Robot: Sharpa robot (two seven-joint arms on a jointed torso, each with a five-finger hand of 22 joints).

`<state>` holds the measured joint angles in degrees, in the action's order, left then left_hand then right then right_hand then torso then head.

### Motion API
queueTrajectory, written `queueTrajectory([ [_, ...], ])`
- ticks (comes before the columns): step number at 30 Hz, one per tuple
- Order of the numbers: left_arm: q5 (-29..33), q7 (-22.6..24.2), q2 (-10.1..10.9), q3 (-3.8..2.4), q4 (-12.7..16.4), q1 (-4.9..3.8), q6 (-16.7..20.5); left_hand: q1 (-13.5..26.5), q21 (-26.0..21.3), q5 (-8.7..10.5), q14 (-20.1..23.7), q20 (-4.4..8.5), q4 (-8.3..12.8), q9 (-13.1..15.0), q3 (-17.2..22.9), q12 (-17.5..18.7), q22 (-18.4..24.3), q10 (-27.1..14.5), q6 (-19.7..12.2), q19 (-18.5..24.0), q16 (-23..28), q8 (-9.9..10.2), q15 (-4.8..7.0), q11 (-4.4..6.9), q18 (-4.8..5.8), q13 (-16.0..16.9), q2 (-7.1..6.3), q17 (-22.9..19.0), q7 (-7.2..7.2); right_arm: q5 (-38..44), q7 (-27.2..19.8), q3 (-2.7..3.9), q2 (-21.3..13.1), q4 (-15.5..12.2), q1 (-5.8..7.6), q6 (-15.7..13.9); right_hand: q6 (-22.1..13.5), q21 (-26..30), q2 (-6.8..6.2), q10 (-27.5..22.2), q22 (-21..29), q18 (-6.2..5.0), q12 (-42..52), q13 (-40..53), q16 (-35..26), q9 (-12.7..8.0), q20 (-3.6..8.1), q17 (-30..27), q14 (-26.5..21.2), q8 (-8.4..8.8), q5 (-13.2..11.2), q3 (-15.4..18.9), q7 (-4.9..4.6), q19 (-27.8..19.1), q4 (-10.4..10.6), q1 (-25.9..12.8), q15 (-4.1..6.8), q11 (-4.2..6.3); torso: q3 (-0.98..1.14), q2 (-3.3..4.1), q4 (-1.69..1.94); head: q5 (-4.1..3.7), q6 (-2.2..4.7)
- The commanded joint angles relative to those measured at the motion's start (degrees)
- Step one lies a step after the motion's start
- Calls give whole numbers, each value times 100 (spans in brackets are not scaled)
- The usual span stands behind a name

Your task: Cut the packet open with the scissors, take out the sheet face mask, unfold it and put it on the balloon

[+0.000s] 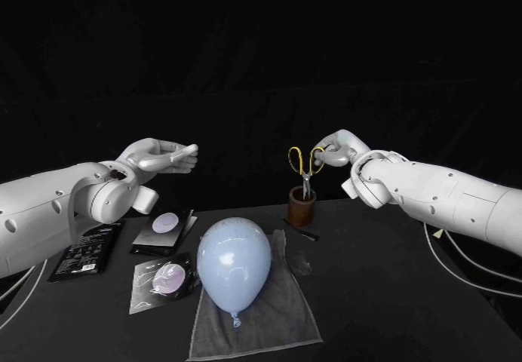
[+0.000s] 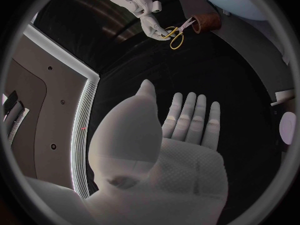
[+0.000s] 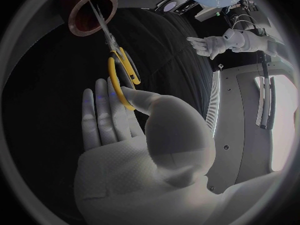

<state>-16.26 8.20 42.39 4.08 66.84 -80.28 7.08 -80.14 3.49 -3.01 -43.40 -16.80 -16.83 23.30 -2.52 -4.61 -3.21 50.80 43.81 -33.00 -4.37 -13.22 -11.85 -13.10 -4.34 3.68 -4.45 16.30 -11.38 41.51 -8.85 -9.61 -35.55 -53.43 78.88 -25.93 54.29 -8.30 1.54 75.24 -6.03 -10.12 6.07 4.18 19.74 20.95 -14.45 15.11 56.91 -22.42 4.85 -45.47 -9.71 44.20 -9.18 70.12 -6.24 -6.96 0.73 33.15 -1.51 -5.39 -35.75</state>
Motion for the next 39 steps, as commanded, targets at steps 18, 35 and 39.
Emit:
queueTrajectory([
  [18, 32, 69, -21, -6, -22, -4, -137, -13, 31, 23, 92, 13, 15, -6, 15, -17, -3, 35, 35, -13, 9, -31, -1, 0, -37, 5, 55, -25, -422, -78, -268, 28, 107, 23, 76, -421, 18, -67, 82, 50, -34, -53, -50, -1, -29, 93, -1, 7, 1, -21, -3, 8, -9, 72, -45, 27, -2, 74, -1, -1, -2, -15, -23],
  [35, 32, 72, -34, -6, -15, -4, -164, -14, 27, 23, 137, 12, 14, -9, 11, -16, -1, 34, 35, -2, 19, -30, -4, -2, -36, 4, 57, -45, -422, -57, -267, 28, 289, 172, 17, -293, 16, -80, 89, 45, -43, -51, -58, -2, -37, 95, 2, 7, -5, -12, -8, 14, -11, 78, -54, 32, -4, 72, -13, 0, 6, -9, -74],
  [39, 32, 72, -37, -6, -17, -4, -175, -14, 27, 23, 137, 12, 14, -9, 11, -16, -1, 34, 35, -2, 19, -30, -4, -2, -36, 4, 57, -45, -422, -50, -281, 27, 327, 270, -22, -291, 16, -83, 90, 44, -45, -50, -59, -2, -39, 95, 2, 7, -6, -10, -11, 17, -12, 78, -54, 31, -5, 71, -5, 0, 5, 5, -82],
])
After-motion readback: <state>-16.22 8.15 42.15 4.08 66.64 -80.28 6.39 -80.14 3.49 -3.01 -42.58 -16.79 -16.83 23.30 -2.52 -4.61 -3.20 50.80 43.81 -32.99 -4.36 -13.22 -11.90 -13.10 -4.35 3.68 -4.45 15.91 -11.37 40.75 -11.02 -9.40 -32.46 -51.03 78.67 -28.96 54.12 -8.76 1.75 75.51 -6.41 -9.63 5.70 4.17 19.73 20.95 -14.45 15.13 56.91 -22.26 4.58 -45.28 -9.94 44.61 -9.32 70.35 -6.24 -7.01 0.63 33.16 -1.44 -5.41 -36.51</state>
